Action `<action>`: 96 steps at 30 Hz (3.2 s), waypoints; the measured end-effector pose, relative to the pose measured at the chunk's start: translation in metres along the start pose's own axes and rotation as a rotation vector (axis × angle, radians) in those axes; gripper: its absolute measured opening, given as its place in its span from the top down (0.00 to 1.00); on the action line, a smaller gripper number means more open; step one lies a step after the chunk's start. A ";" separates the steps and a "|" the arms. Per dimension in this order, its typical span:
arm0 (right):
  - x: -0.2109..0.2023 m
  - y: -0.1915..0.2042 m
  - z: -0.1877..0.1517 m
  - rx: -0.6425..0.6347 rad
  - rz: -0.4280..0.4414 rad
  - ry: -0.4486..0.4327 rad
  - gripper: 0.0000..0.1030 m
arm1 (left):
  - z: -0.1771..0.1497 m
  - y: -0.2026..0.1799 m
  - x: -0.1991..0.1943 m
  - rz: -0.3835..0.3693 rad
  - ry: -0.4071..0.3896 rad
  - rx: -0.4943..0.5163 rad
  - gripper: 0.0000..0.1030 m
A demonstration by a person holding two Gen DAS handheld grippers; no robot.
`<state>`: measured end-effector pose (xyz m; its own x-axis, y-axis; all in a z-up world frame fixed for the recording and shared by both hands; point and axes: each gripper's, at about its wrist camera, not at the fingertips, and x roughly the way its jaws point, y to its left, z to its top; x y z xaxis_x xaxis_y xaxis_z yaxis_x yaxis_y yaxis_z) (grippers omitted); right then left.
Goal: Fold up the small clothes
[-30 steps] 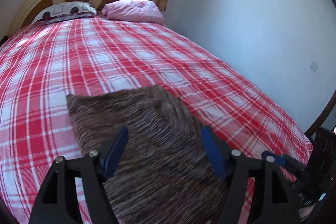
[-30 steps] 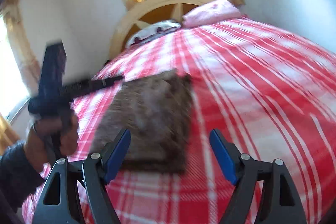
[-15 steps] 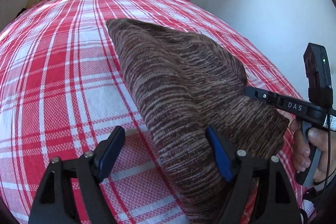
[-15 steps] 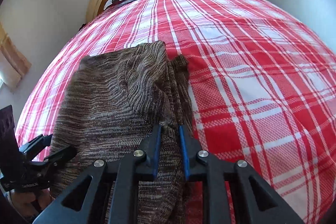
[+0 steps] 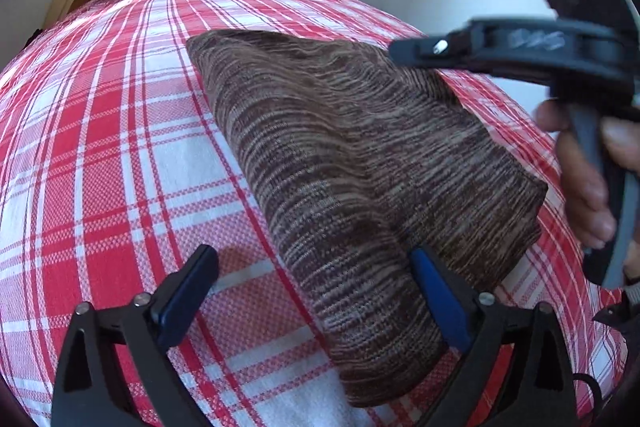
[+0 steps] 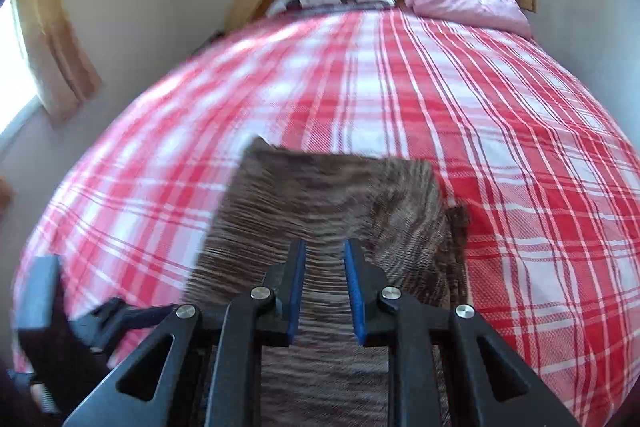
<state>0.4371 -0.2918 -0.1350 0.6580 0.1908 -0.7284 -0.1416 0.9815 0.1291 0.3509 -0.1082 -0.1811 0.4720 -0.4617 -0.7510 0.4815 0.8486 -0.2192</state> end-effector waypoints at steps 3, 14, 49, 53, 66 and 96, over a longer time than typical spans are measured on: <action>0.035 -0.027 -0.013 0.040 -0.098 0.120 0.79 | -0.004 0.000 -0.001 0.006 0.008 0.001 0.03; -0.047 -0.027 -0.053 0.038 0.004 -0.095 0.74 | -0.015 0.020 -0.023 -0.006 -0.064 -0.124 0.00; -0.071 -0.005 -0.134 -0.147 -0.119 -0.017 0.72 | -0.029 0.000 -0.061 0.170 -0.088 -0.069 0.00; -0.090 -0.002 -0.107 -0.141 -0.117 -0.122 0.58 | -0.020 0.004 -0.052 0.218 -0.064 -0.030 0.00; -0.039 -0.025 -0.062 -0.127 0.021 0.020 0.58 | -0.020 0.001 -0.044 0.164 -0.039 -0.050 0.00; 0.062 -0.106 0.006 0.267 0.211 0.059 0.75 | 0.004 -0.008 0.002 0.050 0.028 -0.078 0.01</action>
<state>0.4972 -0.3842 -0.1903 0.5898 0.3965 -0.7035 -0.0666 0.8921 0.4469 0.3506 -0.1171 -0.1788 0.4729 -0.4120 -0.7788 0.3982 0.8885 -0.2281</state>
